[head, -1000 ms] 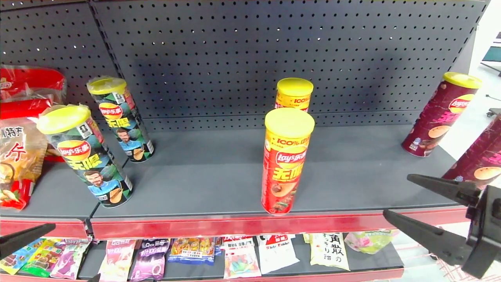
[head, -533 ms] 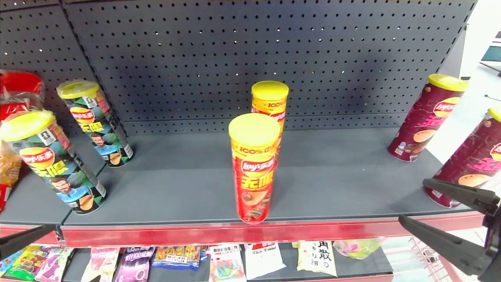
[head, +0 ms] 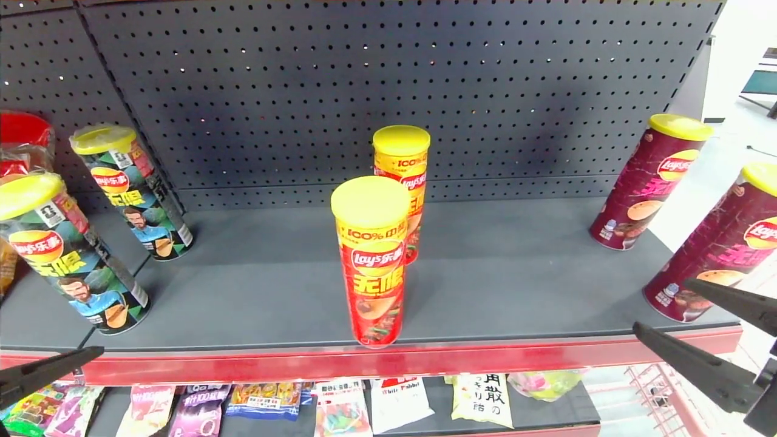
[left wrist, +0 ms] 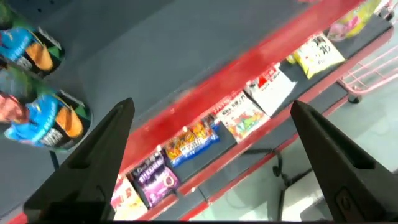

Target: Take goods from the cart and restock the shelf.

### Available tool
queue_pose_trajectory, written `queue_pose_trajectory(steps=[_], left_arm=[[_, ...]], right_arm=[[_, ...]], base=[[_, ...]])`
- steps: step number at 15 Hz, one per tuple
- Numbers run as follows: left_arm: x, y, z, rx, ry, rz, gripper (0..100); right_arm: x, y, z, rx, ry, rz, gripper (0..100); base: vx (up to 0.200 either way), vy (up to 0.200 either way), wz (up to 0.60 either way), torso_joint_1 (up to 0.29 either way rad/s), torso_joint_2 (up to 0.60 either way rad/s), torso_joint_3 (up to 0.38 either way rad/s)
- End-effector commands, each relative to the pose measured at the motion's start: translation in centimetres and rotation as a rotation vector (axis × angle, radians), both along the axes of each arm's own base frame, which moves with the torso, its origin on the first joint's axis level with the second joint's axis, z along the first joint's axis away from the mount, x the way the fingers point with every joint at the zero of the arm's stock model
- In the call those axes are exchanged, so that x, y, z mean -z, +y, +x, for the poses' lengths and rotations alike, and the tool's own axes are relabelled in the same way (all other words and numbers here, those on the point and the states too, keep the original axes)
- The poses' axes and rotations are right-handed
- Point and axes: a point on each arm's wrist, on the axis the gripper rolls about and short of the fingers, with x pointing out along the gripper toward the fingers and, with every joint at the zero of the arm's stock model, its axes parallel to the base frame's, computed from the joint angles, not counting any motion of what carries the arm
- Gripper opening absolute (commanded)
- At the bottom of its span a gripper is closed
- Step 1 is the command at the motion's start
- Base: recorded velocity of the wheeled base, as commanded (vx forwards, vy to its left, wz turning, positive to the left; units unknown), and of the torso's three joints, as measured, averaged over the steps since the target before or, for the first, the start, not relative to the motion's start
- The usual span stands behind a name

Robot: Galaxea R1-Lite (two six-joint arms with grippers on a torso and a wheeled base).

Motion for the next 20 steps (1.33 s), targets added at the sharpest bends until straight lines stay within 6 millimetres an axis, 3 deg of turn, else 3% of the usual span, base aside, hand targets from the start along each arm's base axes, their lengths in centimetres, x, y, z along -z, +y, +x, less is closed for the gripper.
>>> queue_pose_trajectory(steps=[1, 5, 8, 12, 16, 17, 20], left_arm=[[0.2, -0.9, 2.4, -0.006, 0.048, 0.012, 100], [0.3, -4.1, 6.6, 0.018, 0.099, -0.138, 100], [1.2, -5.7, 8.7, 0.013, 0.117, -0.128, 100], [1.8, -7.9, 10.3, 0.067, 0.15, -0.124, 100], [1.7, -9.1, 11.4, 0.087, 0.158, -0.118, 100], [1.7, -9.2, 11.6, 0.085, 0.159, -0.117, 100], [1.8, -9.3, 11.7, 0.085, 0.16, -0.116, 100]], right_arm=[[0.4, -1.0, -1.4, 0.06, -0.04, 0.012, 100], [2.4, -3.1, -3.9, 0.269, -0.088, 0.023, 100], [3.8, -4.0, -4.8, 0.396, -0.09, 0.017, 100], [6.1, -4.6, -6.5, 0.521, -0.099, 0.011, 100], [8.4, -4.7, -9.5, 0.449, -0.11, 0.005, 100], [10.0, -4.8, -10.8, 0.44, -0.11, -0.024, 100], [9.9, -5.1, -10.7, 0.568, -0.076, -0.029, 100]], base=[[0.0, 0.0, 0.0, 0.0, 0.0, 0.0], [0.0, 0.0, 0.0, 0.0, 0.0, 0.0], [0.0, 0.0, 0.0, 0.0, 0.0, 0.0], [0.0, 0.0, 0.0, 0.0, 0.0, 0.0], [0.0, 0.0, 0.0, 0.0, 0.0, 0.0], [0.0, 0.0, 0.0, 0.0, 0.0, 0.0], [0.0, 0.0, 0.0, 0.0, 0.0, 0.0]])
